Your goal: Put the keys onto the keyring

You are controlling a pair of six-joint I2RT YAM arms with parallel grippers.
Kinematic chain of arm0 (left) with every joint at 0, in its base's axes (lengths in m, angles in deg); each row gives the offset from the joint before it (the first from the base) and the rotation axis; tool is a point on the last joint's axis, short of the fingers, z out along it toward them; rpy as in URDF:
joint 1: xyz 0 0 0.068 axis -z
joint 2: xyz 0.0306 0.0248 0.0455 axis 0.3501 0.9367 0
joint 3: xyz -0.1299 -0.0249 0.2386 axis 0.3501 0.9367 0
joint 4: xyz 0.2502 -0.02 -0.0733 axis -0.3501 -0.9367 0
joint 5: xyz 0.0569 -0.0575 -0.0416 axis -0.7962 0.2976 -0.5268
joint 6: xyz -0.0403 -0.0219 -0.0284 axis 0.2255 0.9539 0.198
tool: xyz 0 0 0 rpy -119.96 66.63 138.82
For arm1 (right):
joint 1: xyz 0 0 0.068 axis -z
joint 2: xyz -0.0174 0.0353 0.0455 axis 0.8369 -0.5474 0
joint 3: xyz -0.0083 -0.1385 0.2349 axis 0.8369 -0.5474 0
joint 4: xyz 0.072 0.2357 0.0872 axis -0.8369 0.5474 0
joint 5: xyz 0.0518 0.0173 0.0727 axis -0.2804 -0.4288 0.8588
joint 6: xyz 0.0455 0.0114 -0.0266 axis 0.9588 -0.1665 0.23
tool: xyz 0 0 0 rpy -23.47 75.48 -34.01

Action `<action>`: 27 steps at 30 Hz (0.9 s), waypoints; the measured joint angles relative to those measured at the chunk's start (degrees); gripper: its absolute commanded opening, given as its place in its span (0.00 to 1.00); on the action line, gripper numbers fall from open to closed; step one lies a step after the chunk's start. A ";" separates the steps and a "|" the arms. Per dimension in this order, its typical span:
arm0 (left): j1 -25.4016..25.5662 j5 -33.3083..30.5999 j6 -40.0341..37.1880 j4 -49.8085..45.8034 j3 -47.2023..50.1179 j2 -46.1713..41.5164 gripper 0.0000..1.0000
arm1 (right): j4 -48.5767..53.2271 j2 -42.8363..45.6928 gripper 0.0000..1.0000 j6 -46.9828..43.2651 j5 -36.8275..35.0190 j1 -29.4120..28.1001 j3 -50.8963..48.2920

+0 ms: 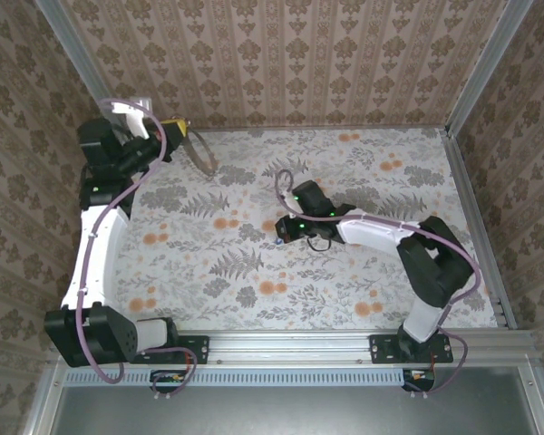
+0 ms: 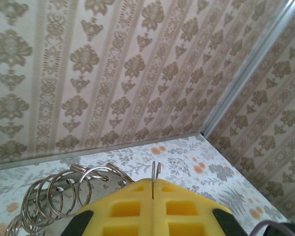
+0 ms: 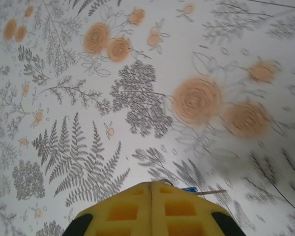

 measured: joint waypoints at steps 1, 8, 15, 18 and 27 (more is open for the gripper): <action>0.94 -0.24 -0.44 -0.13 0.26 0.00 0.00 | -0.66 1.16 0.00 0.44 0.50 0.72 -1.18; 9.88 -2.95 -4.02 -2.36 2.16 0.83 0.00 | -6.19 8.92 0.00 3.63 4.57 6.08 -7.32; 16.24 -6.62 -5.33 -2.80 3.78 3.04 0.00 | -9.49 9.44 0.00 6.14 8.09 8.13 -12.33; 17.70 -8.09 -5.46 -2.75 4.44 3.41 0.00 | -10.69 9.25 0.00 7.08 8.94 8.17 -14.14; 19.87 -10.43 -5.46 -1.88 6.14 3.41 0.00 | -14.64 6.01 0.00 9.03 10.60 9.64 -19.37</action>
